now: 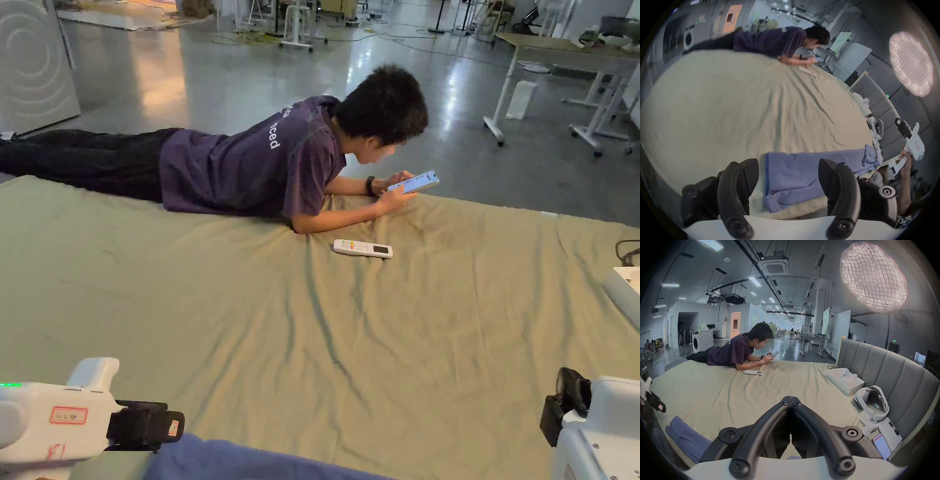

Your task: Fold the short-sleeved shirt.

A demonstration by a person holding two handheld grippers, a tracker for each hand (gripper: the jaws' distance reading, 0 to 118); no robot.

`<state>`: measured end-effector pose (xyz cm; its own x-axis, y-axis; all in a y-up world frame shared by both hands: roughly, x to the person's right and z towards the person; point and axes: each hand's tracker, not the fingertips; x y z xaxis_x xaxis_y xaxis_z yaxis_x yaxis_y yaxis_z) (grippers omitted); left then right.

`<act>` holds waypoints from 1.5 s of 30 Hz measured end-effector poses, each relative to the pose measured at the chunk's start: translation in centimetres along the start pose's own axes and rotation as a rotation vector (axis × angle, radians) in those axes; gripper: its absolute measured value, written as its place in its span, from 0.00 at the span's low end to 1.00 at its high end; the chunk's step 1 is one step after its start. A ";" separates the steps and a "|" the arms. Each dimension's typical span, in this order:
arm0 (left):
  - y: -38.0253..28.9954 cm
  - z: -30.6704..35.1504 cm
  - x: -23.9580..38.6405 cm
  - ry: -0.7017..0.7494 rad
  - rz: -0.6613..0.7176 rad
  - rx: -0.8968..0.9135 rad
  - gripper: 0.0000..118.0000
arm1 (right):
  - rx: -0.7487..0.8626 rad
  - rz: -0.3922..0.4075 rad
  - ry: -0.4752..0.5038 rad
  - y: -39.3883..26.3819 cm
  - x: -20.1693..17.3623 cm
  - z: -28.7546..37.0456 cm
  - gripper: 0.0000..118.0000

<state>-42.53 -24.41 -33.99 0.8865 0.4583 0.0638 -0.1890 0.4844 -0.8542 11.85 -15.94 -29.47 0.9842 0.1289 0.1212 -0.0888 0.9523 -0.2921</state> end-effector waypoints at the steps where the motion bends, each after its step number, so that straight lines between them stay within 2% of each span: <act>1: -0.5 -0.3 -0.6 -0.039 0.028 -0.018 0.68 | -0.006 0.000 0.000 -0.1 0.0 0.0 0.00; 4: -1.2 -1.5 -3.8 -0.139 0.139 -0.052 0.68 | -0.026 -0.005 0.005 -0.6 -0.1 0.1 0.00; 8: -2.1 -3.7 -6.9 -0.201 0.195 -0.146 0.68 | -0.055 0.004 0.010 -1.1 -0.5 0.1 0.00; 10: -2.6 -4.5 -7.1 -0.293 0.240 -0.185 0.68 | -0.064 0.006 0.010 -1.3 -0.7 0.1 0.00; 12: -3.0 -4.9 -7.7 -0.383 0.289 -0.133 0.68 | -0.073 0.008 0.014 -1.6 -1.0 0.0 0.00; 17: -3.9 -9.1 -10.1 -0.642 0.498 -0.209 0.68 | -0.104 0.011 0.035 -2.2 -2.1 0.0 0.00; 19: -3.9 -9.8 -9.4 -0.636 0.409 -0.205 0.67 | -0.118 0.016 0.039 -2.5 -2.5 -0.1 0.00; 22: -3.2 -9.1 -7.0 -0.603 0.380 -0.223 0.64 | -0.135 0.008 0.054 -2.6 -2.9 -0.2 0.00; 23: -3.1 -9.1 -6.7 -0.567 0.349 -0.234 0.54 | -0.138 0.011 0.057 -2.7 -3.0 -0.2 0.00; 26: -3.4 -9.2 -6.2 -0.417 0.319 -0.265 0.11 | -0.142 0.023 0.063 -2.6 -3.3 -0.3 0.00; 28: -3.5 -8.8 -6.0 -0.461 0.336 -0.254 0.09 | -0.142 0.027 0.070 -2.5 -3.5 -0.3 0.00; 32: -2.8 -7.6 -4.6 -0.345 0.245 -0.239 0.07 | -0.137 0.045 0.077 -2.4 -3.5 -0.3 0.00; 37: -0.2 -5.0 -4.0 -0.361 0.230 -0.195 0.06 | -0.140 0.026 0.077 -1.8 -2.9 -0.2 0.00; 42: 2.5 -1.6 -5.0 -0.192 0.173 -0.164 0.06 | -0.113 0.013 0.086 -1.4 -2.3 0.2 0.00; 45: 2.6 1.6 -4.4 -0.098 0.224 -0.156 0.06 | -0.101 -0.008 0.095 -0.9 -2.0 0.3 0.00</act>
<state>-47.64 -23.98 -35.71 0.7838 0.6142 -0.0920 -0.3013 0.2465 -0.9211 9.96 -16.98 -29.19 0.9953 0.0902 0.0354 -0.0696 0.9199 -0.3859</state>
